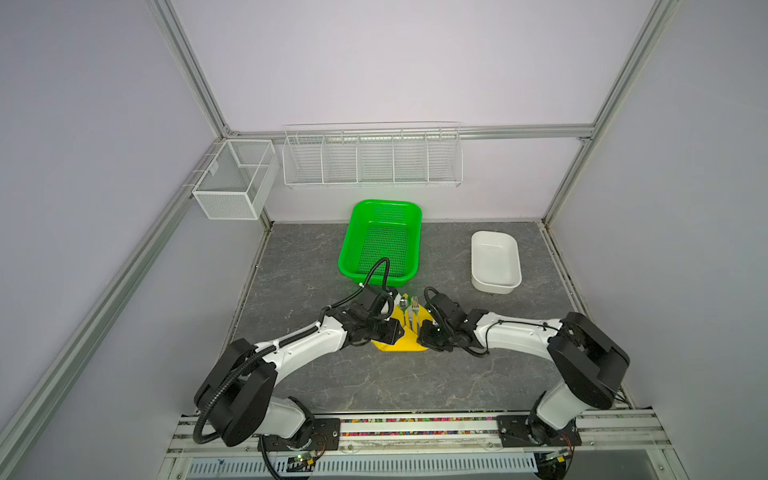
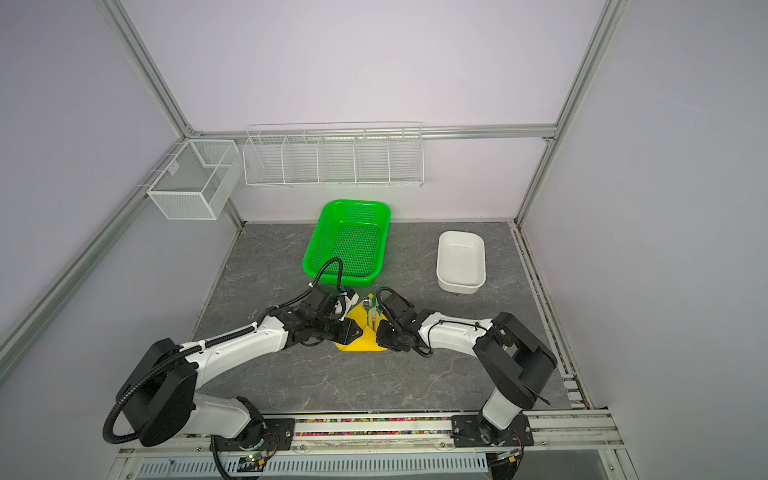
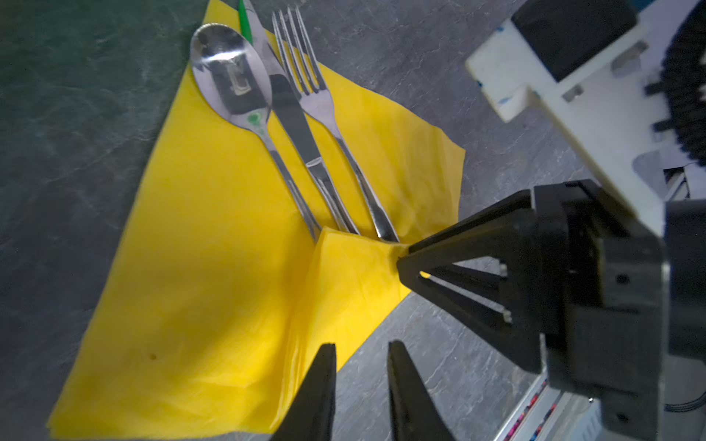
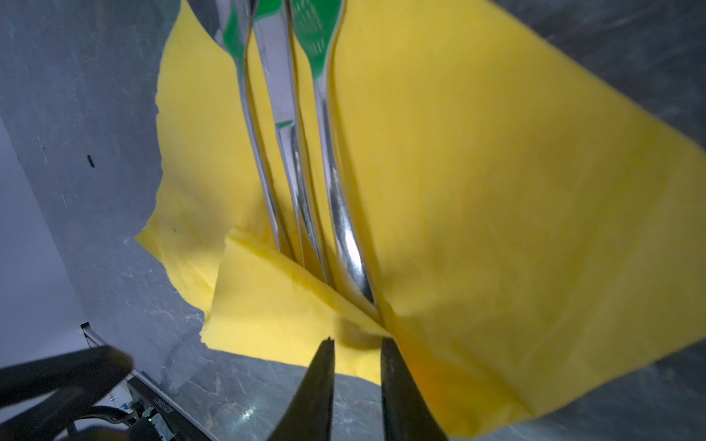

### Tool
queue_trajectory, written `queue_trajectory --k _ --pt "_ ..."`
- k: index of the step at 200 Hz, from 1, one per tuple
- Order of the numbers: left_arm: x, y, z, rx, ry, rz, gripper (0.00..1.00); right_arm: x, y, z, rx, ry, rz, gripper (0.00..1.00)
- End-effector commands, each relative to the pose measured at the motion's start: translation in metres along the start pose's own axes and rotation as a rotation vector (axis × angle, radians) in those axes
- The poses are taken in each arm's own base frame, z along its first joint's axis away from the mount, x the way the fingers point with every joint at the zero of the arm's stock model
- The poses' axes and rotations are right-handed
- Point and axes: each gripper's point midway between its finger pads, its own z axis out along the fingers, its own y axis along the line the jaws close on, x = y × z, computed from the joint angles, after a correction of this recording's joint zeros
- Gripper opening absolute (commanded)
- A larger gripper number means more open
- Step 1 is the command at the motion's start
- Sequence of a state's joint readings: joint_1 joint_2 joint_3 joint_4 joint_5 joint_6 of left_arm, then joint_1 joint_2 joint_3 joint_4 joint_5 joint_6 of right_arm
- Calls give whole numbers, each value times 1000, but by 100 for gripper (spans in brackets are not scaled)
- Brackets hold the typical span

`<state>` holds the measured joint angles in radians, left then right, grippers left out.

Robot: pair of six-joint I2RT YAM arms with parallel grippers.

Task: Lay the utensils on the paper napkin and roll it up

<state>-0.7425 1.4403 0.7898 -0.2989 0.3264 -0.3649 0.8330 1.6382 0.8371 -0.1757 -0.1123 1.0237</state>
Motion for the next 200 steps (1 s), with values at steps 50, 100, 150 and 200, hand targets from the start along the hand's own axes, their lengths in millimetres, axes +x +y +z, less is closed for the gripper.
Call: queue_trajectory --k 50,100,150,200 --pt "-3 -23 33 127 71 -40 19 -1 0 1 11 -5 9 25" --pt "7 -14 49 89 127 -74 17 0 -1 2 11 -7 10 25" --pt "17 0 59 29 158 -98 14 -4 3 -5 -4 -36 14 25" --pt "21 3 59 17 167 -99 13 -12 -18 -32 20 -118 59 33"
